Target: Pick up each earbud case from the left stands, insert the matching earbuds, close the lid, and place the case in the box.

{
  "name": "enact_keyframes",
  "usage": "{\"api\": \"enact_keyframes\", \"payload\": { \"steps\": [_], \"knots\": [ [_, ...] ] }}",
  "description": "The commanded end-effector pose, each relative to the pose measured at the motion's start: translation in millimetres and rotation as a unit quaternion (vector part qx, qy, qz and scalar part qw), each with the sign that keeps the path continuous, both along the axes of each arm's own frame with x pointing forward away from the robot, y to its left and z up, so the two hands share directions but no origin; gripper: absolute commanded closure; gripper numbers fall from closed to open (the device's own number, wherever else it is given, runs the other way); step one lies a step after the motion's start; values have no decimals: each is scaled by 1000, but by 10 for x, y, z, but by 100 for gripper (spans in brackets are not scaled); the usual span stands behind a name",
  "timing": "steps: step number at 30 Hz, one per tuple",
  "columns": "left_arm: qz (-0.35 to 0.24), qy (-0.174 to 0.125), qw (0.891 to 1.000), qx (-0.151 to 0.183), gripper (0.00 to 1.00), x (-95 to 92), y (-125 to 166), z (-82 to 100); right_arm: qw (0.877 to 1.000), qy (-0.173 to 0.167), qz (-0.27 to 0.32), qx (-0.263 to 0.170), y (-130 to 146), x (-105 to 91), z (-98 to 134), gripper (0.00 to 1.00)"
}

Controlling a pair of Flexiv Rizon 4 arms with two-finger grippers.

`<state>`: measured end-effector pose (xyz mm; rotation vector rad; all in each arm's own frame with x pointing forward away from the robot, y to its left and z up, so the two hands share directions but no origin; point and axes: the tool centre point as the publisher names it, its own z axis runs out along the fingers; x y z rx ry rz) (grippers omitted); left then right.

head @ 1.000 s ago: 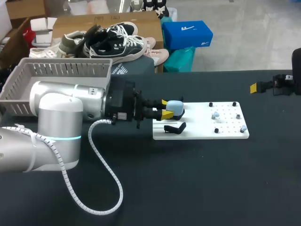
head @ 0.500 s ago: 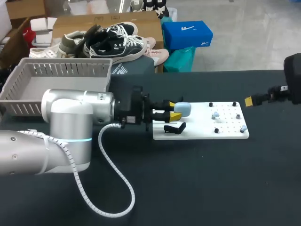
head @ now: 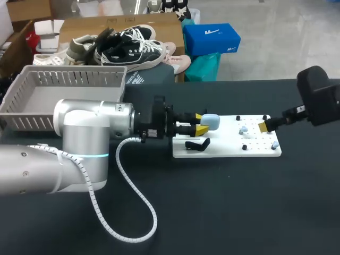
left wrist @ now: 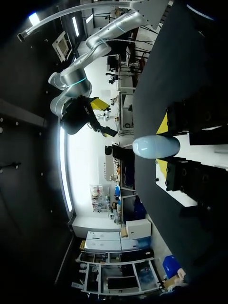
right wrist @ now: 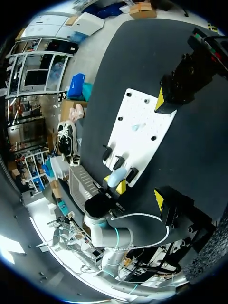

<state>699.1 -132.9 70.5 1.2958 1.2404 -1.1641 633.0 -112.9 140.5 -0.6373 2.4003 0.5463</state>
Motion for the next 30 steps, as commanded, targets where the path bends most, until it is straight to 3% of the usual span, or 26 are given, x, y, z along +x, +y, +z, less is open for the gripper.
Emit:
{"api": "enact_keyframes", "payload": {
  "steps": [1,14,30],
  "knots": [
    [7,-3,1000,2,100,-24,-1,12,1000,-2,-3,-10,189,67,-30,0],
    [7,-3,1000,2,100,-24,-1,12,999,14,36,-21,786,259,-121,0],
    [7,-3,1000,2,100,-24,-1,12,997,33,48,-43,1030,440,-294,0]
  ]
}}
